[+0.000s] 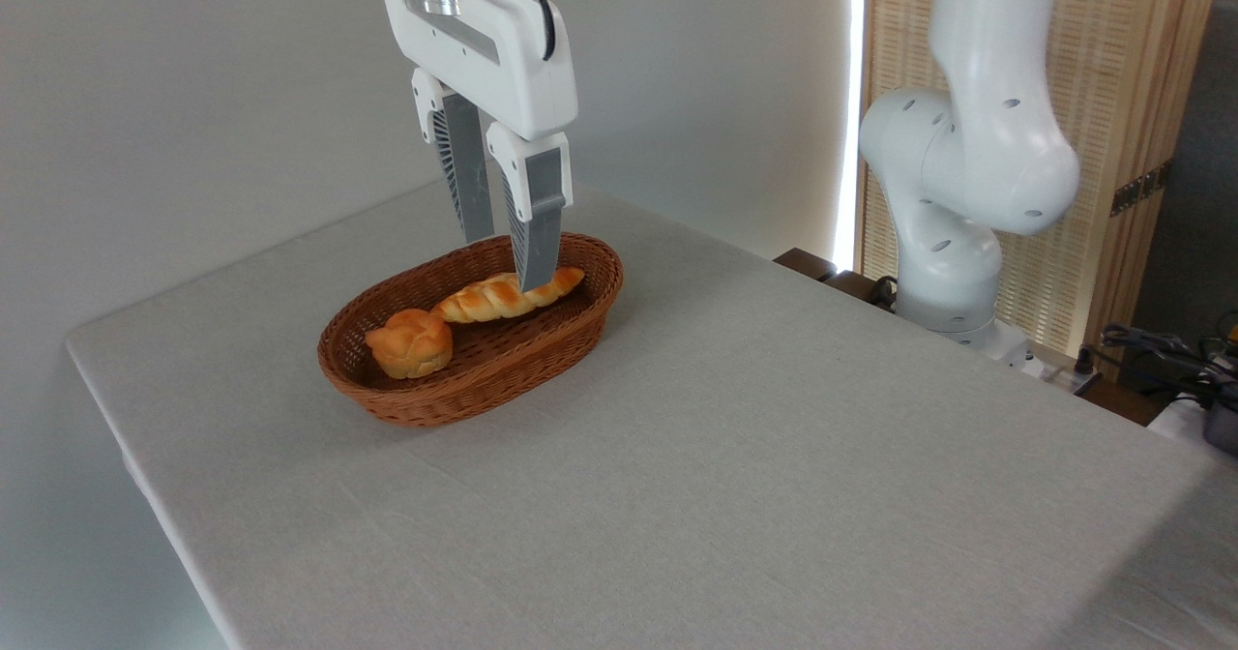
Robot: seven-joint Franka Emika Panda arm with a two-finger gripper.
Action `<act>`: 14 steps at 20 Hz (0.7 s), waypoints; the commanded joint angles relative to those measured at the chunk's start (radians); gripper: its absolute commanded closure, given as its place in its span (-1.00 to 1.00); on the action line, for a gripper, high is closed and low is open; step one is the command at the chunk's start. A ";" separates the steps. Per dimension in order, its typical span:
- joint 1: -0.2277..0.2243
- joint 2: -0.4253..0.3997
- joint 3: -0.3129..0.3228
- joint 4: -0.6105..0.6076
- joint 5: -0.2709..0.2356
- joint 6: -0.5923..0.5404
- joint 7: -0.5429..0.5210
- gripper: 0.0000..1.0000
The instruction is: Put bread into the basket
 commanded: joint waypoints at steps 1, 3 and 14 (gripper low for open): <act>0.008 0.012 0.004 0.026 -0.006 -0.030 0.011 -1.00; 0.008 0.013 0.003 0.026 -0.007 -0.030 0.005 -1.00; 0.029 0.091 -0.006 0.161 -0.009 -0.120 0.005 -1.00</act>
